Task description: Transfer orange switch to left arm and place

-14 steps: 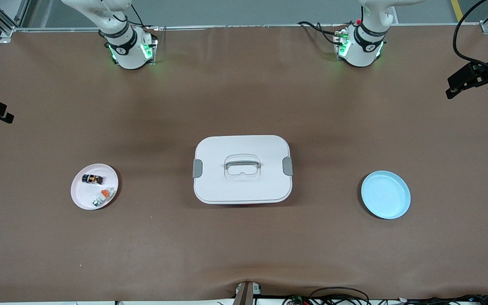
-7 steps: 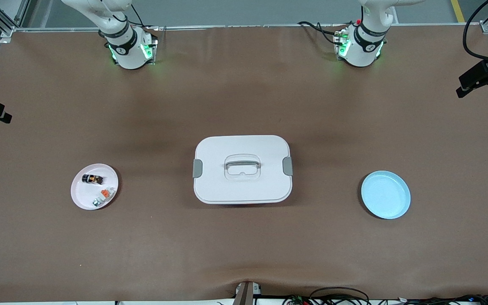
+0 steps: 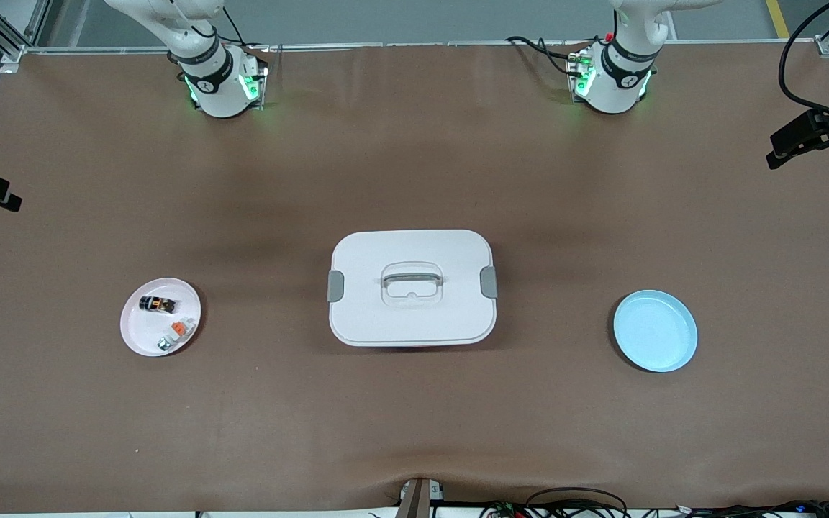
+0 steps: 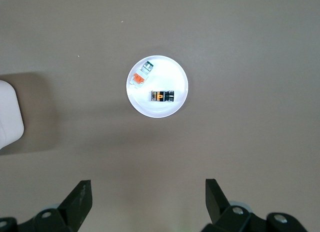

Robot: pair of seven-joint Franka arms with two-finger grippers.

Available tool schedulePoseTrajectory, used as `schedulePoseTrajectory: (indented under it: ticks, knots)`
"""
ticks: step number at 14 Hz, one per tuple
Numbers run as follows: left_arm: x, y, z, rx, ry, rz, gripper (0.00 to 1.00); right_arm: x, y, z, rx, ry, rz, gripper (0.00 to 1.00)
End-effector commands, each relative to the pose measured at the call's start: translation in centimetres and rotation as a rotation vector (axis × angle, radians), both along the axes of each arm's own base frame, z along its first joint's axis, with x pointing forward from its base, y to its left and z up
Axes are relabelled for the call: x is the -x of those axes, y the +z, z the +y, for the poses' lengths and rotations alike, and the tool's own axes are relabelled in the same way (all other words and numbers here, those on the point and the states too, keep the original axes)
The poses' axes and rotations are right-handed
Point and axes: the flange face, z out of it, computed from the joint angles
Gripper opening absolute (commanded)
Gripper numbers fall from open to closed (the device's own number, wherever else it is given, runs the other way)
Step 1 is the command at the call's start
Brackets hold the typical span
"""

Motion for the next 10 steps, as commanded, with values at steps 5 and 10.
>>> schedulePoseTrajectory:
  ticks: [5, 10]
  knots:
    - [0.2, -0.4, 0.1, 0.013, -0.009, 0.014, 1.0, -1.9, -6.7, -1.4, -0.012, -0.01, -0.003, 1.0]
    - [0.2, -0.7, -0.1, 0.011, -0.012, 0.017, 1.0, -2.4, -14.9, -3.0, -0.028, -0.004, -0.042, 1.0]
